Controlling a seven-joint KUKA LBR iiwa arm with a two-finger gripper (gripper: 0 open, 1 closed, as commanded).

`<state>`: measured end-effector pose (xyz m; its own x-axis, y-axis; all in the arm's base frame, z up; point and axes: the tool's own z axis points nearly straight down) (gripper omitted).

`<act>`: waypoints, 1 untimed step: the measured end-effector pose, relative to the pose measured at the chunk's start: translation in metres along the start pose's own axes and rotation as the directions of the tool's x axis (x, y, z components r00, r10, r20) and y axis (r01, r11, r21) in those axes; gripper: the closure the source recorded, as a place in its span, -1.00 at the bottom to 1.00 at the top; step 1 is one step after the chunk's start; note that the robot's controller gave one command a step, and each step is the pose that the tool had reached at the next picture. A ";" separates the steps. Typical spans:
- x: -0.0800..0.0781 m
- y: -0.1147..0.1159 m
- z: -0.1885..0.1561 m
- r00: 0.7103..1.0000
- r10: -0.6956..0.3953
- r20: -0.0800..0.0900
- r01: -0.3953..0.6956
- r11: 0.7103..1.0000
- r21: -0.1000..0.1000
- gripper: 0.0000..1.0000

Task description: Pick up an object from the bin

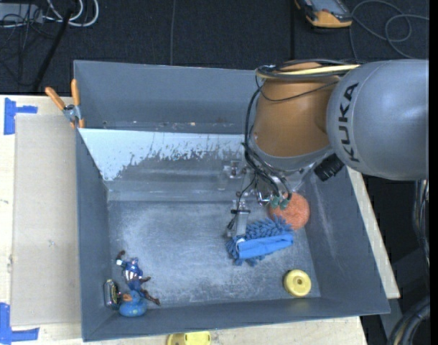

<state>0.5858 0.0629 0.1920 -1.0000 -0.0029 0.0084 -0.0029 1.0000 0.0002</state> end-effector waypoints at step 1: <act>-0.001 0.000 -0.005 1.000 0.001 0.007 -0.001 1.000 0.000 -1.00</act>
Offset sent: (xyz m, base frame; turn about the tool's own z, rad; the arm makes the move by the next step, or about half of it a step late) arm -0.0453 -0.0674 -0.0078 -0.1292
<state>0.5870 0.0626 0.1970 -1.0000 -0.0017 0.0010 -0.0017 1.0000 0.0005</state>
